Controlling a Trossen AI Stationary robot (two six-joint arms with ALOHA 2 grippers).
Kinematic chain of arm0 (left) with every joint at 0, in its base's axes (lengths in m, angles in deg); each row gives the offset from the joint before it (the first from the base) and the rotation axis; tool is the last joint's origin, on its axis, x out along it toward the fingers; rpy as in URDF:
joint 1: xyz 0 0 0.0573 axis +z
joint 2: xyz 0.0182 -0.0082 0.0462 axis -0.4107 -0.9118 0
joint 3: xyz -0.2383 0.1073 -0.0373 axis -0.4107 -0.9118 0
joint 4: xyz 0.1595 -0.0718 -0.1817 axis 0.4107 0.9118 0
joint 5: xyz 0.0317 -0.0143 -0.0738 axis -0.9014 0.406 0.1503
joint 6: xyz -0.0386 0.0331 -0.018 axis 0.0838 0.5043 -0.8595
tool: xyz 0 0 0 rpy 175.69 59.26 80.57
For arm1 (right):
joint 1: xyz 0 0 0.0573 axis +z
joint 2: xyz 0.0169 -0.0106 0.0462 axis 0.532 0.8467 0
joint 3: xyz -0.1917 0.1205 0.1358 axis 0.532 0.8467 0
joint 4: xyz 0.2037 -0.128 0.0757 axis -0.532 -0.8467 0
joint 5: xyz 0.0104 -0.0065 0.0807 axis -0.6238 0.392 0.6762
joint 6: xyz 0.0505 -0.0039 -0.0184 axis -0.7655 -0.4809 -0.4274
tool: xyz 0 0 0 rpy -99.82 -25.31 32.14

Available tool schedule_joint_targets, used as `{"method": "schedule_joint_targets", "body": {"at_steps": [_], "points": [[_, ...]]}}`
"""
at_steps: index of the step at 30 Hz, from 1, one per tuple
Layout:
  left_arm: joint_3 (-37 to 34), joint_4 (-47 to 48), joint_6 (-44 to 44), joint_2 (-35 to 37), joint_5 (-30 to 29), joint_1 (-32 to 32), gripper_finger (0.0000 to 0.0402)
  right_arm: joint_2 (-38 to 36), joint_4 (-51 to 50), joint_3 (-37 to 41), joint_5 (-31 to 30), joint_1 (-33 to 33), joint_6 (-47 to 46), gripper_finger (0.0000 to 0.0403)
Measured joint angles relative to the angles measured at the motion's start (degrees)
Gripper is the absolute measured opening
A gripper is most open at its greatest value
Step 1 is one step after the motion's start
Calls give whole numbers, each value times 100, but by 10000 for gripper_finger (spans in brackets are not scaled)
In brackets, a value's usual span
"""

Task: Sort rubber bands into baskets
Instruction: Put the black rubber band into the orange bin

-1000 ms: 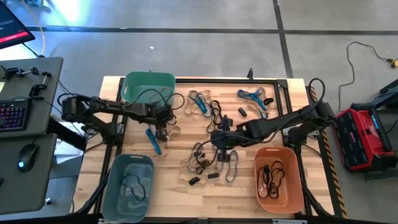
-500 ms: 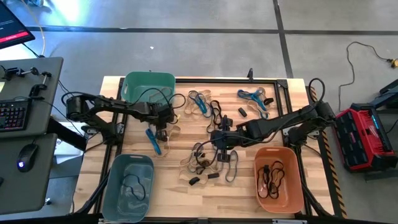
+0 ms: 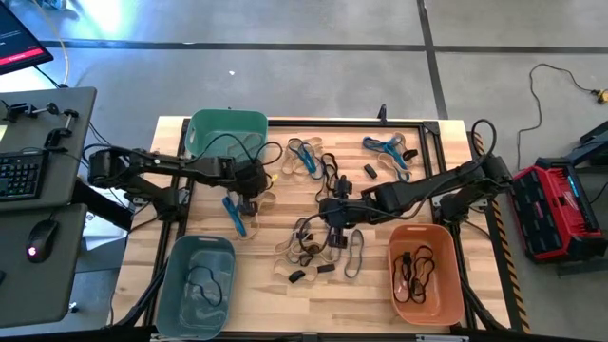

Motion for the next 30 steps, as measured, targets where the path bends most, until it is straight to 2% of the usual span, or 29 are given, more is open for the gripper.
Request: {"method": "schedule_joint_targets", "body": {"at_steps": [5,9,18,22,30], "points": [[0,-645,-367,206,615,-105,1,295,232,0,-135,-29,1,10],[1,-1326,-620,215,1282,-259,1,693,634,0,-252,-42,-15,36],[0,-2563,-1559,215,2742,-333,0,1342,1476,2,-1602,-52,158,123],[2,-2844,-1797,213,3085,-337,0,1370,1974,2,-1832,-38,748,133],[2,-3189,-1987,213,3120,-545,0,1376,2701,2,-1826,-37,1611,133]]}}
